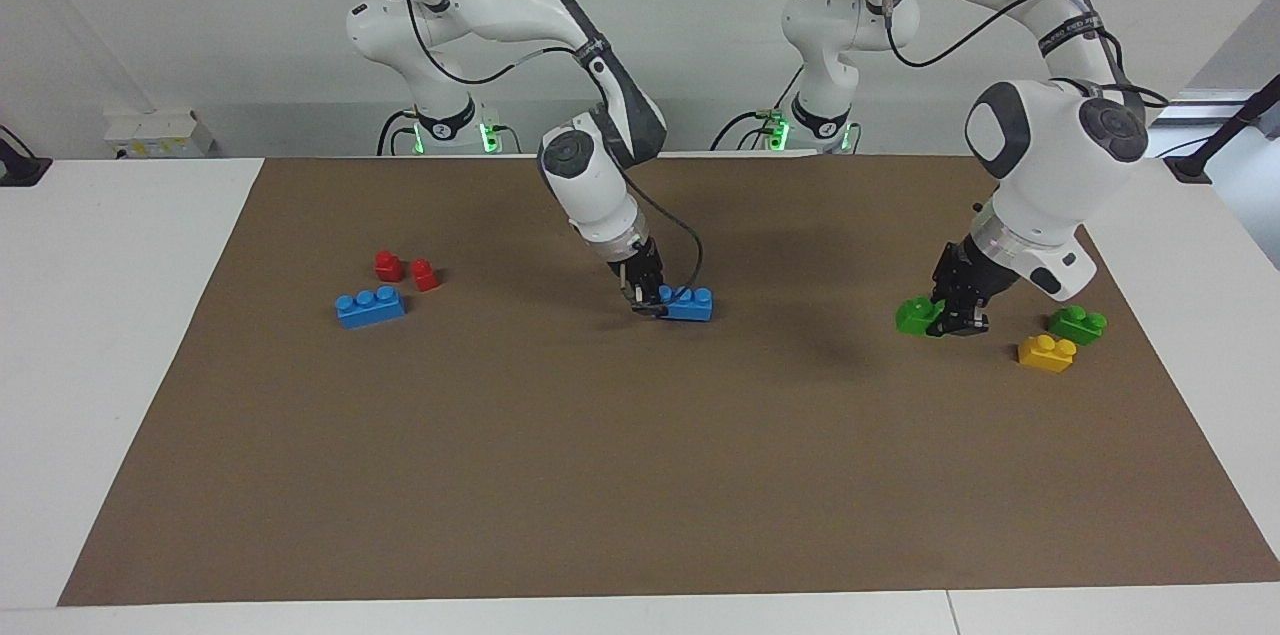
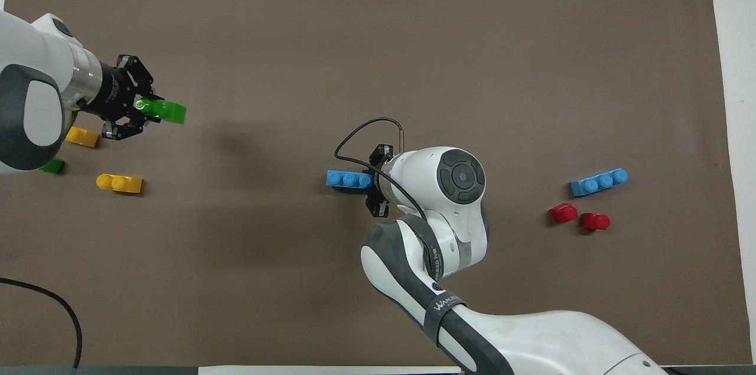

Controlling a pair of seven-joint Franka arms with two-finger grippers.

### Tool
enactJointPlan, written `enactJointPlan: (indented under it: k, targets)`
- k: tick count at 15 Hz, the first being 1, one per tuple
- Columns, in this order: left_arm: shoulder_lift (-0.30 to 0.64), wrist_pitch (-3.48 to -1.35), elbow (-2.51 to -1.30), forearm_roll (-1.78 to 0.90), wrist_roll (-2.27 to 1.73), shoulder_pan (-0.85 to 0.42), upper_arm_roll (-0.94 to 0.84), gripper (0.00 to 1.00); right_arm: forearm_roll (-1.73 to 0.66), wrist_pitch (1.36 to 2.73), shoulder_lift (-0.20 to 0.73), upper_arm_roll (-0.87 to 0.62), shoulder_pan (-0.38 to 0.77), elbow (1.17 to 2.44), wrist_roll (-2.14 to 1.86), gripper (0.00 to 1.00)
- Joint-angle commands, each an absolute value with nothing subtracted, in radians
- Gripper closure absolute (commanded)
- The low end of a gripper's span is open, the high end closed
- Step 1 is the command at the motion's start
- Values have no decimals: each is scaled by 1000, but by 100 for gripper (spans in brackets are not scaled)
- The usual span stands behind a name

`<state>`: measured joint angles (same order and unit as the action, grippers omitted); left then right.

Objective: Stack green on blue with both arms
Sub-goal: 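Carry the blue brick to table center while the left gripper lifts green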

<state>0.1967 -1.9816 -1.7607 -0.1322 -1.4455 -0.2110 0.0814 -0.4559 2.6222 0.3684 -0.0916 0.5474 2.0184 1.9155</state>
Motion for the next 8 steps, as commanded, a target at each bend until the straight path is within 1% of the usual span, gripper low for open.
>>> enactJointPlan:
  k: [1, 4, 8]
  targets:
    - [153, -1999, -1827, -138, -1584, -322, 100, 100, -495, 2660, 376, -94, 549, 2037, 1862, 100]
    - [143, -2052, -1867, -130, -1692, -409, 101, 100, -514, 2661, 376, -94, 549, 2039, 1844, 100]
    - [94, -2204, -2005, -129, -1816, -504, 103, 100, -523, 2668, 376, -94, 548, 2040, 1835, 100]
